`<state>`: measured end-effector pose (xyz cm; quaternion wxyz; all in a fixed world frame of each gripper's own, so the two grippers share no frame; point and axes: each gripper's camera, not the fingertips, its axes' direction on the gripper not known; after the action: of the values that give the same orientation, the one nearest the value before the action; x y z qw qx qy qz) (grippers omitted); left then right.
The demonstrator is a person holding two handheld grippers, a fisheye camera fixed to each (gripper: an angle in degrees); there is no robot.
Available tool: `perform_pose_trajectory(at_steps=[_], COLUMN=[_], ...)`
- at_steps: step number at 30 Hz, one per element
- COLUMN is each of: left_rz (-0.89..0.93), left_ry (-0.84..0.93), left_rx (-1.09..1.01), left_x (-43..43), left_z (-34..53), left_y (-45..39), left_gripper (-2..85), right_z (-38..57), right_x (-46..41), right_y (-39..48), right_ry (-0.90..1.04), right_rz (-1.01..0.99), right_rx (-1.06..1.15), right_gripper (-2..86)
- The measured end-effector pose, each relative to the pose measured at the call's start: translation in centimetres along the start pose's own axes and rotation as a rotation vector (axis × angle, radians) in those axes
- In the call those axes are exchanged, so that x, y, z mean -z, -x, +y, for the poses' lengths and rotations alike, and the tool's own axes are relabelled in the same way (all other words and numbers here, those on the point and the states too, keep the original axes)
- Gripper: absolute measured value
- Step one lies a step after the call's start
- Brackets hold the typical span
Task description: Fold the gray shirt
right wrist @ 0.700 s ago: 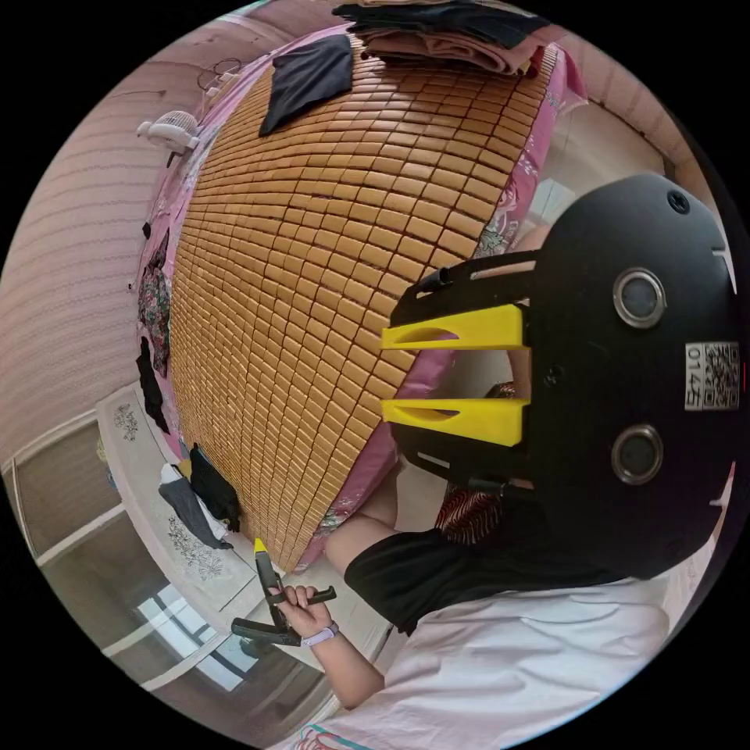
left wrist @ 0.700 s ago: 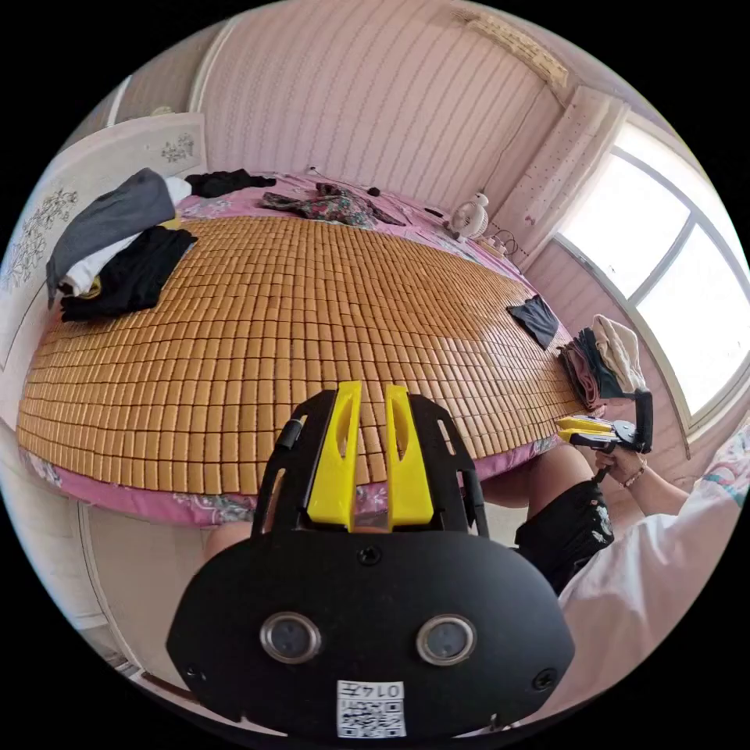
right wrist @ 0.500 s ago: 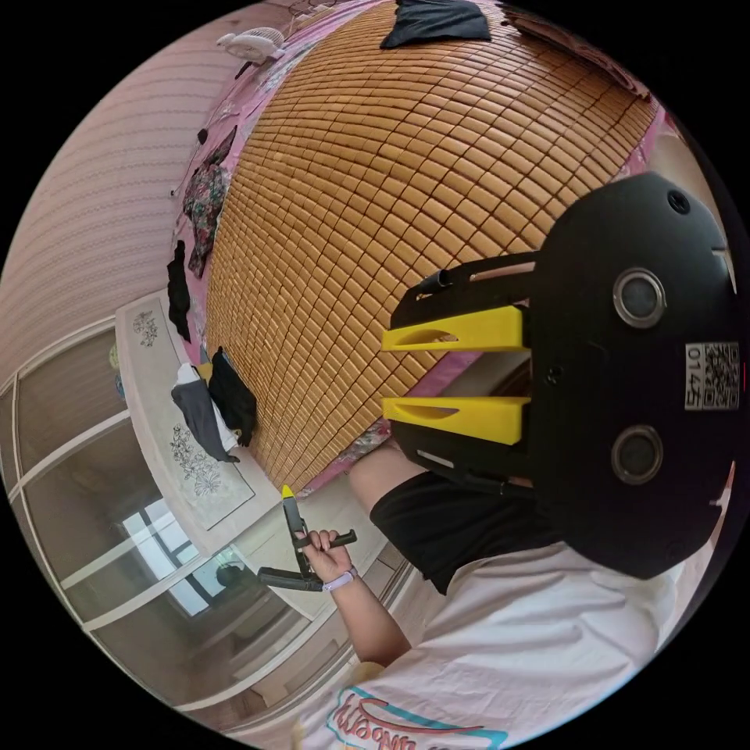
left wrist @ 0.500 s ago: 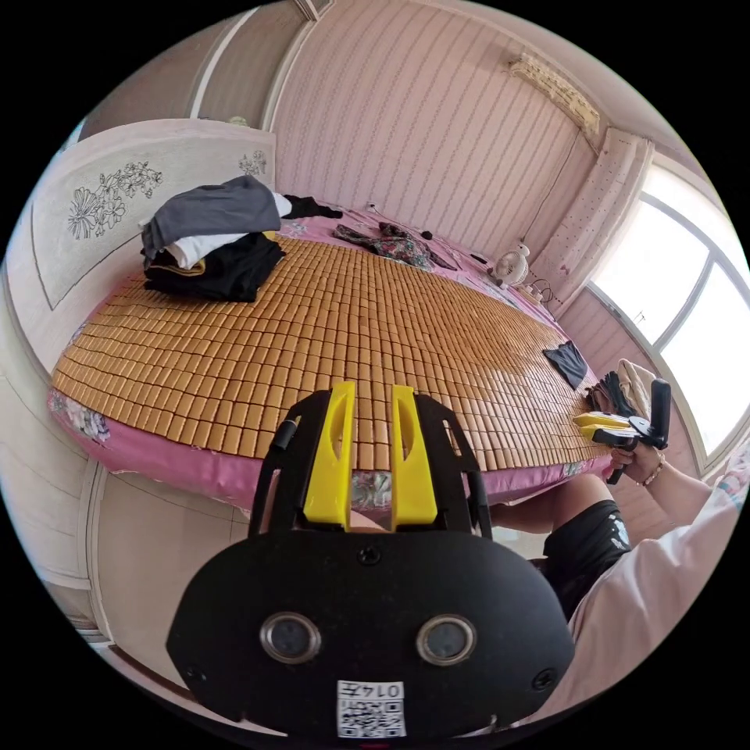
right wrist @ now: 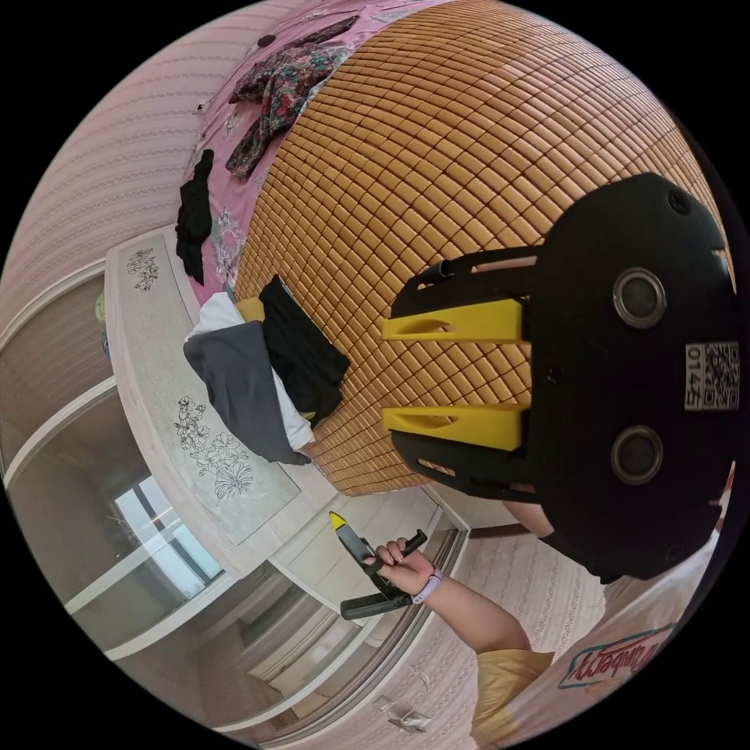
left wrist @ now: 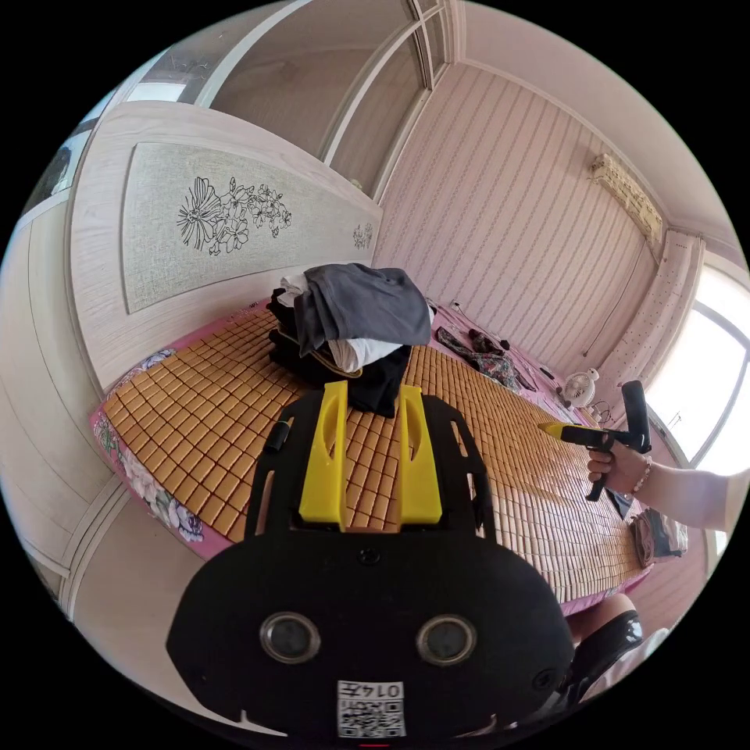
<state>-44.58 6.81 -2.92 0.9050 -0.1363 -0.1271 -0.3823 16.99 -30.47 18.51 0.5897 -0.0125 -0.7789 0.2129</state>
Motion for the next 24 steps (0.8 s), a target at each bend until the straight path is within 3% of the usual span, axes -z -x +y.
perform_pose_trajectory(at_steps=[8, 13, 18, 24], left_rz=[-0.061, -0.162, -0.148, -0.132], left_ry=[-0.008, 0.118, 0.077, -0.009], left_rx=[-0.102, -0.093, -0.170, -0.385], left_x=[-8.4, -13.2, -11.0, -5.0], left_z=[-8.3, -9.8, -9.7, -10.0], left_y=[1.6, 2.4, 0.6, -8.3], left_gripper=[9.1, 4.1, -0.2, -0.3], right_z=[-14.1, -17.6, -18.4, -16.0], right_x=[-10.9, -17.0, -15.8, -5.3], right_y=[-3.9, -4.4, -2.6, -1.9], right_ry=[-0.110, -0.102, -0.072, -0.230], right_rz=[-0.018, 0.000, 0.023, 0.008], right_rx=[-0.170, -0.220, -0.101, 0.045], right_gripper=[9.6, 6.8, 3.0, 0.6])
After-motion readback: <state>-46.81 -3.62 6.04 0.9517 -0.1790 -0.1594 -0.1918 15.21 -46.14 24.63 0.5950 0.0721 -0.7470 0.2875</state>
